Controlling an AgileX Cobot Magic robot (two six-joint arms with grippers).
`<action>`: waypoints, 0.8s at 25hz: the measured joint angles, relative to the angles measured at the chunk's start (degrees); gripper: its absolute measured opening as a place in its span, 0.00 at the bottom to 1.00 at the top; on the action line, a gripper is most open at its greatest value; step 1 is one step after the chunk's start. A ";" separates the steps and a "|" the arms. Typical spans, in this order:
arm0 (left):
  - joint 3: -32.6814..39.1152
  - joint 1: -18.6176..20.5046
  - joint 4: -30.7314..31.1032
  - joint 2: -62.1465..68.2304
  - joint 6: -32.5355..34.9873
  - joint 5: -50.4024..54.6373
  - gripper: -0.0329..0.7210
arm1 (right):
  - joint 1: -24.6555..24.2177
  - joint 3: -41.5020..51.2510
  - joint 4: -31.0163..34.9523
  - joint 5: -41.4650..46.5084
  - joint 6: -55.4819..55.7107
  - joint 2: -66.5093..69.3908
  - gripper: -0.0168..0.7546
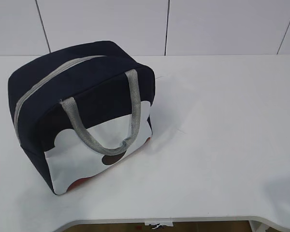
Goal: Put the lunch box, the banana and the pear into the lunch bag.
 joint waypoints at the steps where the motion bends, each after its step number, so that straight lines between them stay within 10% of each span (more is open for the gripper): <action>1: 0.00 0.00 0.00 0.00 0.00 0.00 0.36 | 0.00 0.00 -0.61 0.00 0.72 0.00 0.52; 12: 0.00 0.14 0.01 0.00 -0.18 0.00 0.36 | 0.00 0.00 -1.38 0.00 2.02 0.00 0.52; 19: 0.00 5.68 -0.09 0.00 -0.18 0.00 0.36 | -5.31 0.00 -1.38 0.00 2.02 0.00 0.52; 20: 0.00 11.11 -0.09 0.00 -0.18 0.00 0.36 | -6.66 0.00 -1.38 0.00 2.02 0.00 0.52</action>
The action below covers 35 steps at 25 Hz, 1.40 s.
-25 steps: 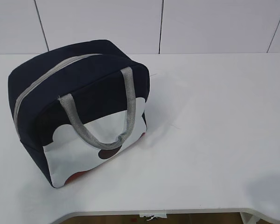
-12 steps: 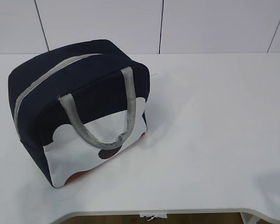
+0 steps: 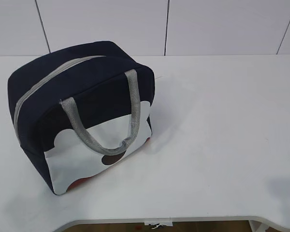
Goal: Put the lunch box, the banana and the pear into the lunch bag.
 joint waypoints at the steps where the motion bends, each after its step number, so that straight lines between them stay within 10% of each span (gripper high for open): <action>1: 0.00 0.00 0.00 0.00 0.00 0.00 0.36 | -2.02 0.00 0.00 0.00 0.00 0.00 0.52; 10: 0.00 13.16 -0.74 0.00 0.00 0.00 0.36 | -9.29 0.00 0.00 0.00 0.00 0.00 0.52; 35: 0.00 14.56 -2.20 0.00 0.00 0.00 0.36 | -10.07 0.00 0.00 0.00 0.00 0.00 0.52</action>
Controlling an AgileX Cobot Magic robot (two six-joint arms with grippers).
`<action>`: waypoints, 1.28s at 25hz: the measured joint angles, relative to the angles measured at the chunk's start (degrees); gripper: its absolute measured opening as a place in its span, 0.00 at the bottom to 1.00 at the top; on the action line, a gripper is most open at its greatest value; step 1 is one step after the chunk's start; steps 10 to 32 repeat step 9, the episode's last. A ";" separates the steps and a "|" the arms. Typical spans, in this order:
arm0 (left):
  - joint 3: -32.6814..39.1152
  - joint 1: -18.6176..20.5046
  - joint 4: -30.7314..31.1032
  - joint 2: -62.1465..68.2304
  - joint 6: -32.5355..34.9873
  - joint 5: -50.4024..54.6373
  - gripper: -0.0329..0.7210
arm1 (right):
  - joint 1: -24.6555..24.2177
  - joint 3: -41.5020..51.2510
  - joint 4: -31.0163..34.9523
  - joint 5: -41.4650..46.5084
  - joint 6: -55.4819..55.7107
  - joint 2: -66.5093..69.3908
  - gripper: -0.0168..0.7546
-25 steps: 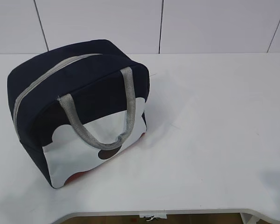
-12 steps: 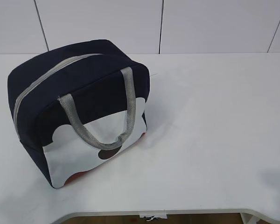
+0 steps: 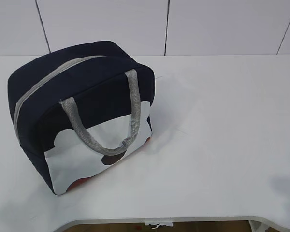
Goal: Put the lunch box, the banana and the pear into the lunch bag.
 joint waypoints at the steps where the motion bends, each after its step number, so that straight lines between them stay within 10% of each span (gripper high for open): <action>1: 0.00 0.00 0.00 0.00 0.00 0.00 0.36 | 0.00 0.00 0.00 0.00 0.00 0.00 0.52; 32: 0.00 0.00 0.00 0.00 0.00 0.00 0.36 | 0.00 0.00 0.00 0.00 0.00 0.00 0.52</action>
